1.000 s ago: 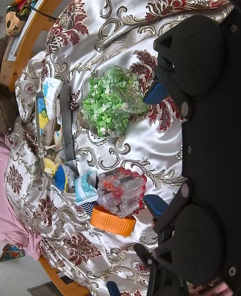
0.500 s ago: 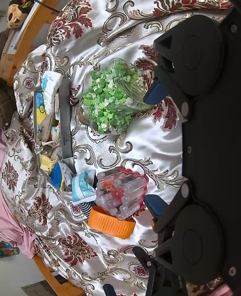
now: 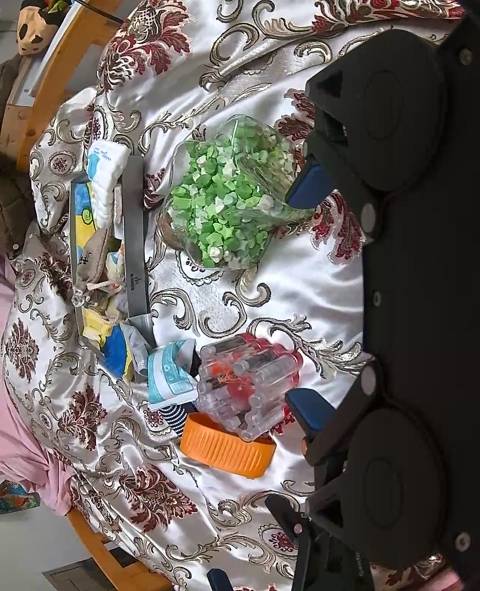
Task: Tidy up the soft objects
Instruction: 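Lower the left tool toward the striped sock while the right tool approaches the blue-white packet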
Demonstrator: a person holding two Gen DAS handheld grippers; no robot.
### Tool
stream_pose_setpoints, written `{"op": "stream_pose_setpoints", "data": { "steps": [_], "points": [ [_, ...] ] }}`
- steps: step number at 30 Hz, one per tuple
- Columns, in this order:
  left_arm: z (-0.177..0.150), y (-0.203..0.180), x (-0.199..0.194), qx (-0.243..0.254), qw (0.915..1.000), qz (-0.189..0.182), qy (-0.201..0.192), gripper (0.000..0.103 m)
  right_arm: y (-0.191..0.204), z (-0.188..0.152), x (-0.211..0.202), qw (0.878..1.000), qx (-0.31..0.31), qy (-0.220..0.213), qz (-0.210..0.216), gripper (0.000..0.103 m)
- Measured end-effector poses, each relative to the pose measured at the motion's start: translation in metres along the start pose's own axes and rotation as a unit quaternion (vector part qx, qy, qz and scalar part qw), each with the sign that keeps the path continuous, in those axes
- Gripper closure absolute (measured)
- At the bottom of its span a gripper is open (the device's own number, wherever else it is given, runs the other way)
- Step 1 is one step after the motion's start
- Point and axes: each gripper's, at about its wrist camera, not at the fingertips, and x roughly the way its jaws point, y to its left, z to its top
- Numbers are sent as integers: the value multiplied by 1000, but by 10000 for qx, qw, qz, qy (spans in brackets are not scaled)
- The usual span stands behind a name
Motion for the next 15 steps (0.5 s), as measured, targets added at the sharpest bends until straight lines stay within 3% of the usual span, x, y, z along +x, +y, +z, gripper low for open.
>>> {"op": "stream_pose_setpoints", "data": {
  "steps": [15],
  "points": [
    [7, 7, -4, -201, 9997, 63, -104, 1, 1, 7, -3, 9998, 54, -193, 21, 1]
  ]
}}
